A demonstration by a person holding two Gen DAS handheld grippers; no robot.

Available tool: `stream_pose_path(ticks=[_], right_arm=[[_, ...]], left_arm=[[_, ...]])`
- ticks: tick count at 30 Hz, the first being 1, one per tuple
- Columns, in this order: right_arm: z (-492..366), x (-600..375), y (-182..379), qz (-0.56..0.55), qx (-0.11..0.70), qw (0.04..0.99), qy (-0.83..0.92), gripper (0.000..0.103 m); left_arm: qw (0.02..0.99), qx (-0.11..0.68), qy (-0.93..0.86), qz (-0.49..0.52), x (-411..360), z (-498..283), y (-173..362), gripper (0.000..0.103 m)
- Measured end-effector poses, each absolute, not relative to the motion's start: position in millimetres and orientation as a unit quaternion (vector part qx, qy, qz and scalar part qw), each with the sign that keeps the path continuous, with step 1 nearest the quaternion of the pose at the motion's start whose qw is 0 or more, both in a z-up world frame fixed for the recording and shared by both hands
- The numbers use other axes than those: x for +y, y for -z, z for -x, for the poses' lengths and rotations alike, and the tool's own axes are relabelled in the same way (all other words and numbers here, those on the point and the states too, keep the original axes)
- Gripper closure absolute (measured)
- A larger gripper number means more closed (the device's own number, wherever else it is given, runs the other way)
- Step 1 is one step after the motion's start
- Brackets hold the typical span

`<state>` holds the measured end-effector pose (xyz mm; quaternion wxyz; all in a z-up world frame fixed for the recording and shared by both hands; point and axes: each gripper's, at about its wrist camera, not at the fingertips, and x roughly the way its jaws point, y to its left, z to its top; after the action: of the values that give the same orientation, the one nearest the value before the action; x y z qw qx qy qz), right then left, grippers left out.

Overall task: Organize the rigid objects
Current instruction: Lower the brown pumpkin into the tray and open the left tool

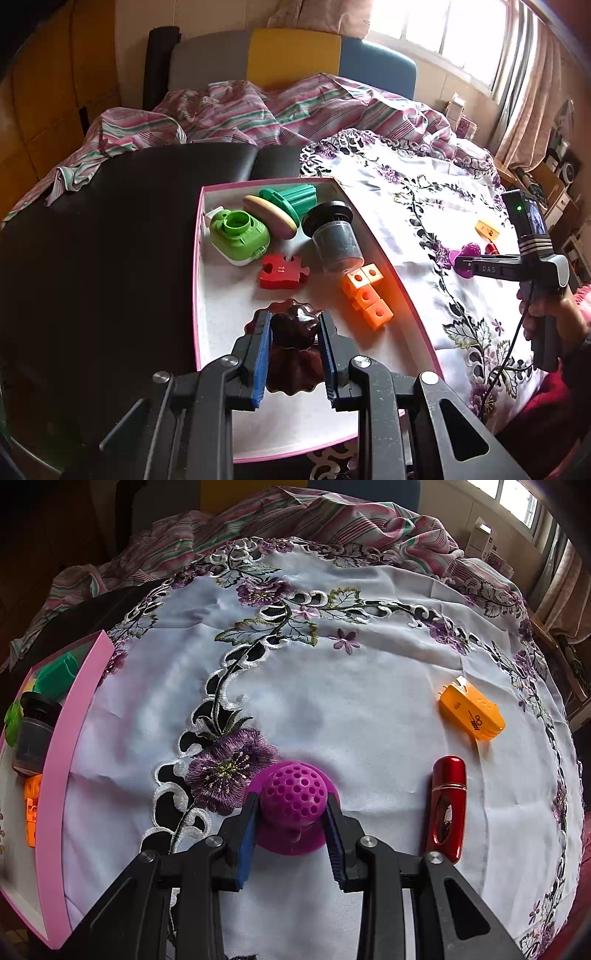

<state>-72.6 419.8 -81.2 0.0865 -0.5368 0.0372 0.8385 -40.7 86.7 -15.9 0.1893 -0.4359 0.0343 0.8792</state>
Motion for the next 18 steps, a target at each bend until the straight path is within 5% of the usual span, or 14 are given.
stream_pose_path(ticks=[18], right_arm=[[74, 419, 81, 0.536, 0.034, 0.088, -0.839, 0.07]], left_arm=[[0.186, 0.029, -0.863, 0.468, 84, 90, 36, 0.078]])
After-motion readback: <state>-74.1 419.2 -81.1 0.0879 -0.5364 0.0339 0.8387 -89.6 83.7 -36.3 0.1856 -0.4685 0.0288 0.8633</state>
